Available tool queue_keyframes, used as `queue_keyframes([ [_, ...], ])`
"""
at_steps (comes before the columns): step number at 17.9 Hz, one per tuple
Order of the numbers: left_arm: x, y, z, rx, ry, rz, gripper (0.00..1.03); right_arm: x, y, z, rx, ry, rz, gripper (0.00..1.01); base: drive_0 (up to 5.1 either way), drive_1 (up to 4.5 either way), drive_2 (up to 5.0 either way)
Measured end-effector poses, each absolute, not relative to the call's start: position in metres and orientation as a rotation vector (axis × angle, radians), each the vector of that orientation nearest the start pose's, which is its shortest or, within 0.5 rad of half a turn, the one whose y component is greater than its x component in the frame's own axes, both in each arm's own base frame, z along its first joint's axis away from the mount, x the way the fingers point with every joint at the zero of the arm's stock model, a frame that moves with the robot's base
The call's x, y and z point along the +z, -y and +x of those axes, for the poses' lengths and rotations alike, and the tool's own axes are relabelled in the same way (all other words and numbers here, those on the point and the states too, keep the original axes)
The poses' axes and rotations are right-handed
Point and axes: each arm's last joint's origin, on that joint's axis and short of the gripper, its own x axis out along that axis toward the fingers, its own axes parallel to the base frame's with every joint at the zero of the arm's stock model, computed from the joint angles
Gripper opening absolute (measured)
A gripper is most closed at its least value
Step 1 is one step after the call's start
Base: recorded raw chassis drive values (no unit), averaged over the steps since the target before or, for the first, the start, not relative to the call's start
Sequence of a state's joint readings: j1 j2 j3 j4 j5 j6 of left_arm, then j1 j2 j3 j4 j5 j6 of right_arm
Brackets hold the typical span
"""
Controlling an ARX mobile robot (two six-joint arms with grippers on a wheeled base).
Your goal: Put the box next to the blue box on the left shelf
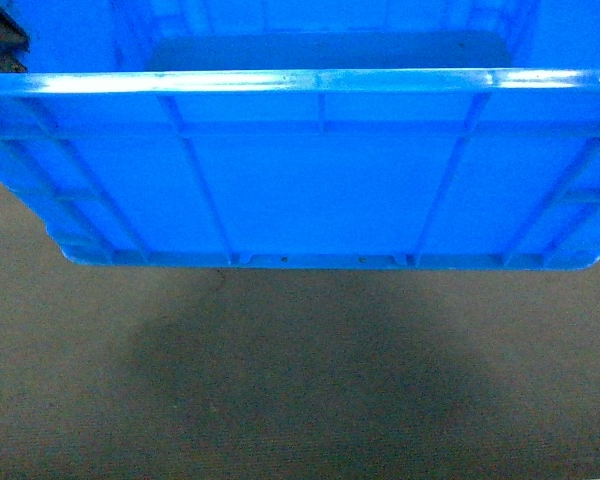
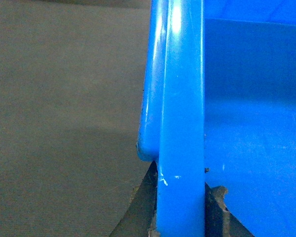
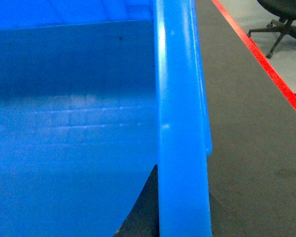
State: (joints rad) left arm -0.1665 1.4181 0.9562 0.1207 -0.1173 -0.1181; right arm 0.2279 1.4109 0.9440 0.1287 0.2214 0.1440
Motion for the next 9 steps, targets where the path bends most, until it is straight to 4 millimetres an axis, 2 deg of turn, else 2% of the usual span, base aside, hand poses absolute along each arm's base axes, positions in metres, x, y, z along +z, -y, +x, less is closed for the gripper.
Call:
queue_keyframes([
  [9,0.2766,0.0491,0.3130,-0.028,-0.340,-0.068,0.08,0.2755,-0.0649,0.3076,-0.016,-0.329,0.067,0.07,-1.3,-1.25,-1.3],
])
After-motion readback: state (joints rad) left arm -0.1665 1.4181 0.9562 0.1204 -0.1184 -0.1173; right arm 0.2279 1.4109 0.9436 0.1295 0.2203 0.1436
